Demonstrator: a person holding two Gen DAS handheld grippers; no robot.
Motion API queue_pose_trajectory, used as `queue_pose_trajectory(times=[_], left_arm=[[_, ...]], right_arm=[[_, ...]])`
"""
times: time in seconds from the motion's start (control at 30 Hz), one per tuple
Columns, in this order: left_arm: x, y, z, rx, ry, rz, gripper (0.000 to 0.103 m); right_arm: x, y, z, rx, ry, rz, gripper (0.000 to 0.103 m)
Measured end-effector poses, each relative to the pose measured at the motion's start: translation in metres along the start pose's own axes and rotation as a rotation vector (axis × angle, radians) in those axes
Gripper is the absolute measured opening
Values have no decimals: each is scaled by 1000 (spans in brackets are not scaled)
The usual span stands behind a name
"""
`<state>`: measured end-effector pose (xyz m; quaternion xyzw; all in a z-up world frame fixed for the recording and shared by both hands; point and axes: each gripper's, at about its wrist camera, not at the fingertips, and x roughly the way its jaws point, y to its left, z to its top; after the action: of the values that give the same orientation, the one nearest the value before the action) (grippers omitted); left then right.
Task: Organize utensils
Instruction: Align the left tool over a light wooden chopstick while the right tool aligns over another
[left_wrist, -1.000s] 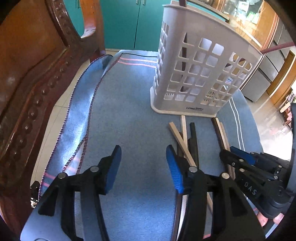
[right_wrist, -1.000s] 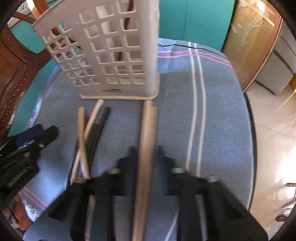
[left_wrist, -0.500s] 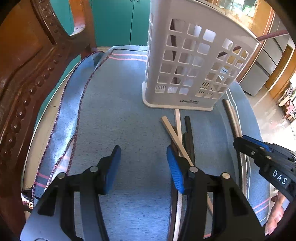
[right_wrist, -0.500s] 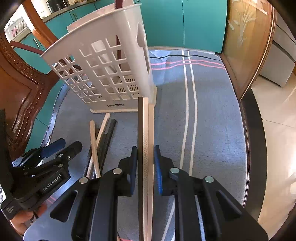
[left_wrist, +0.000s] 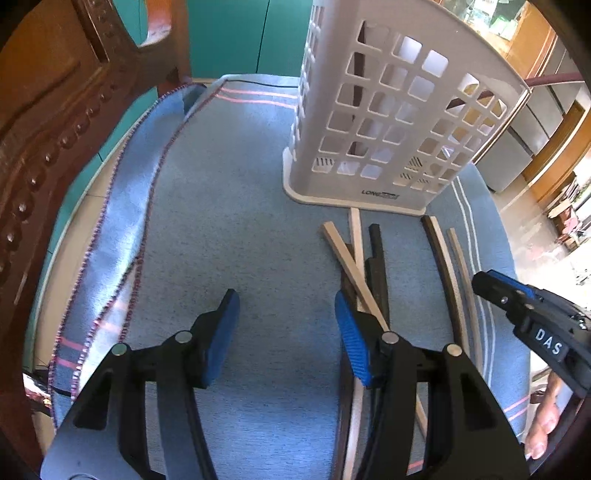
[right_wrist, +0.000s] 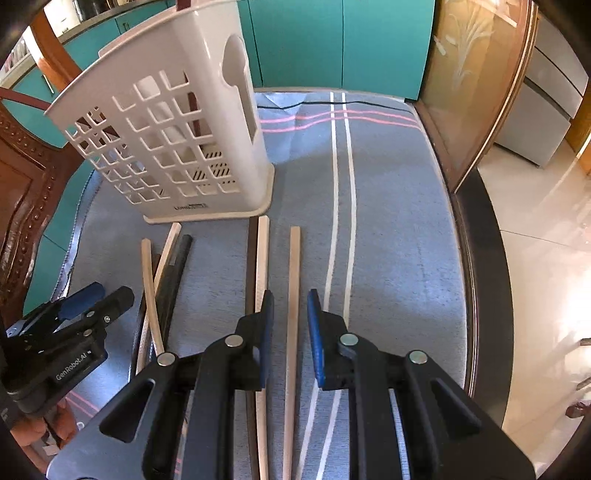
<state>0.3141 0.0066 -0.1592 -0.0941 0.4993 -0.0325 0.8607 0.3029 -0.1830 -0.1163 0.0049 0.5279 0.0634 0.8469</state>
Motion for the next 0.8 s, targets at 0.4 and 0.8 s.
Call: queue_pose_trajectory(times=[0.4,0.8], left_arm=[[15,-19,15,10,-40,-50,54],[-1,-15,22,99,-54,-102,7]], right_arm=[[7,-11,3,26,19,-23,19],[14,-19,5,35,26,-37,20]])
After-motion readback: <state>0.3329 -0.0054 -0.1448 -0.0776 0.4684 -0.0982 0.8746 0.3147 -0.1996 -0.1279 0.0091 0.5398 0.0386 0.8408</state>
